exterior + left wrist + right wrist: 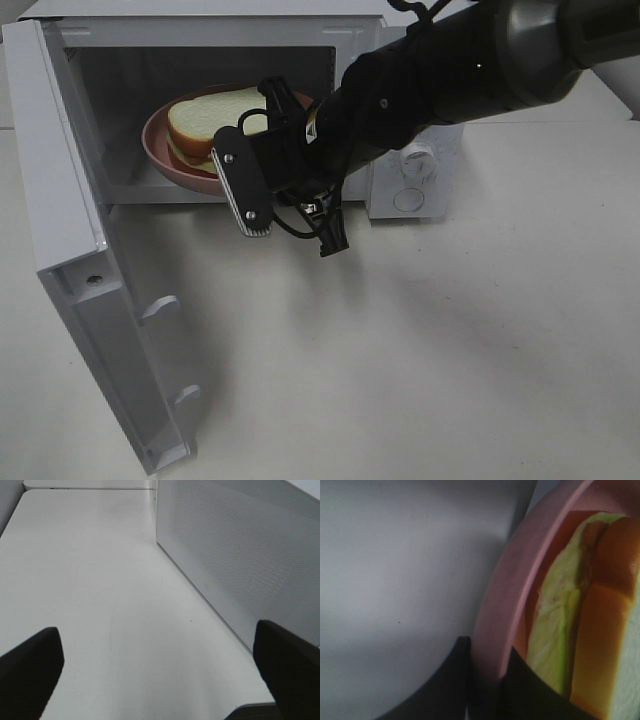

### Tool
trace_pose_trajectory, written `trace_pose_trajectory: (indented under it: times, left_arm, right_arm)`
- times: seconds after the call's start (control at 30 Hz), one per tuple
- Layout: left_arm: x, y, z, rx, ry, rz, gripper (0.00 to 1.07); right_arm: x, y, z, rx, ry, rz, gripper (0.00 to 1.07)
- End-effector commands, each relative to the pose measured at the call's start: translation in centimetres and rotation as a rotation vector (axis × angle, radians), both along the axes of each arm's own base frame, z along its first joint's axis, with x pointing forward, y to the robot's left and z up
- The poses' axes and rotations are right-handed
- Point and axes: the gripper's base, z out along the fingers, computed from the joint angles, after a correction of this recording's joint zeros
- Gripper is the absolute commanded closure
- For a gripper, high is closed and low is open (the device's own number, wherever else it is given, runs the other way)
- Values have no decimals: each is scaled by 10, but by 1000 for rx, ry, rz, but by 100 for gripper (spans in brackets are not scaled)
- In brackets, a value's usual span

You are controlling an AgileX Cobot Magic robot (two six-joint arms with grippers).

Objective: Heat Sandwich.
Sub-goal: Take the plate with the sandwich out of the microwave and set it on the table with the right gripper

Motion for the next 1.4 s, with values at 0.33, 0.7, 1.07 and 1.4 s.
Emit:
trace_pose_trajectory:
  times: [0.33,0.7,1.07,1.4]
  left_arm:
    - [-1,0,0,-5,-15,5,9]
    - [-1,0,0,-5,-15,5,9]
    - [-1,0,0,-5,-15,5,9]
    - [-1,0,0,-5,-15,5,9]
  right_arm:
    - [-34,-27,20,16,-52,28,107]
    - [-71,-58,37,17,-60,31,107]
    - [-104,-86,45,13,-52,24,107]
    - [-136,-113,50,1,-39,18,107]
